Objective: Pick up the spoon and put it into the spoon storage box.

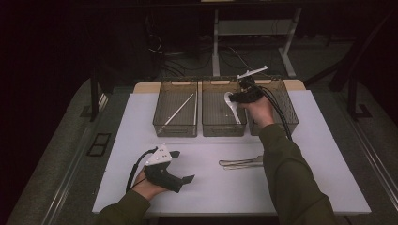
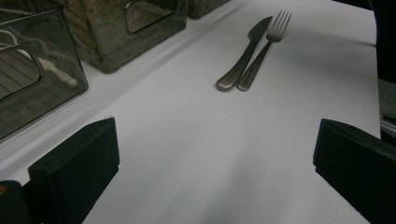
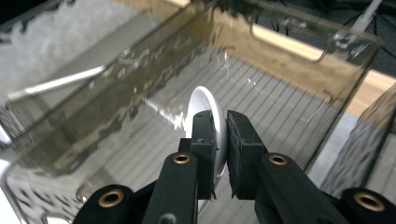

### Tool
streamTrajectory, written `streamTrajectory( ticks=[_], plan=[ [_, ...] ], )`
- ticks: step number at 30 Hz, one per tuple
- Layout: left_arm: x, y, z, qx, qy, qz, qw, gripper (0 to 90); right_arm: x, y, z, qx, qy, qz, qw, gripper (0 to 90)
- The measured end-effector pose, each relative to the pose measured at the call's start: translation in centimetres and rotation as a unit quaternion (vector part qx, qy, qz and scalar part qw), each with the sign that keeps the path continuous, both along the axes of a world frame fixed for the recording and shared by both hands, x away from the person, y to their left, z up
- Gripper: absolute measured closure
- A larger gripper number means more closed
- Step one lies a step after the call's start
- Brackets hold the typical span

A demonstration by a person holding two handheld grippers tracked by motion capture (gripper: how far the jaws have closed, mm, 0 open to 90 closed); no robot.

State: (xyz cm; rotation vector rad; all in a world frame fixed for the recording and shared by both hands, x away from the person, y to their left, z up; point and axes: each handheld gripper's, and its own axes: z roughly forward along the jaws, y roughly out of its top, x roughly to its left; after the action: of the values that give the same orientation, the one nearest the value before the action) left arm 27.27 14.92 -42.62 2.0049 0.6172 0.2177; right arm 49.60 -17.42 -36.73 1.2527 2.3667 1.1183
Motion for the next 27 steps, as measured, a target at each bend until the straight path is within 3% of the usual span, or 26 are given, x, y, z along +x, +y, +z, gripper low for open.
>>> streamTrajectory(
  ticks=[6,9,11,20,27],
  plan=[
    [0.0,0.0,0.0,-0.001,0.001,0.001,1.0000,0.0,-0.1,0.4,-0.9,-0.007,0.015,0.007,0.9998,80.2],
    [0.0,0.0,0.0,-0.001,0.002,0.001,1.0000,0.0,-0.2,0.6,-0.9,-0.002,0.021,0.015,0.9997,72.5],
    [0.0,0.0,0.0,-0.001,0.002,0.001,1.0000,0.0,-0.2,0.5,-0.8,0.014,0.026,0.021,0.9993,67.3],
    [0.0,0.0,-0.1,-0.001,0.002,0.002,1.0000,0.0,-1.4,0.1,0.5,0.041,0.009,0.025,0.9988,52.3],
    [0.0,0.0,-0.1,0.000,0.002,0.004,1.0000,0.0,-2.9,-1.9,2.0,0.068,-0.006,0.025,0.9973,46.0]
  ],
)
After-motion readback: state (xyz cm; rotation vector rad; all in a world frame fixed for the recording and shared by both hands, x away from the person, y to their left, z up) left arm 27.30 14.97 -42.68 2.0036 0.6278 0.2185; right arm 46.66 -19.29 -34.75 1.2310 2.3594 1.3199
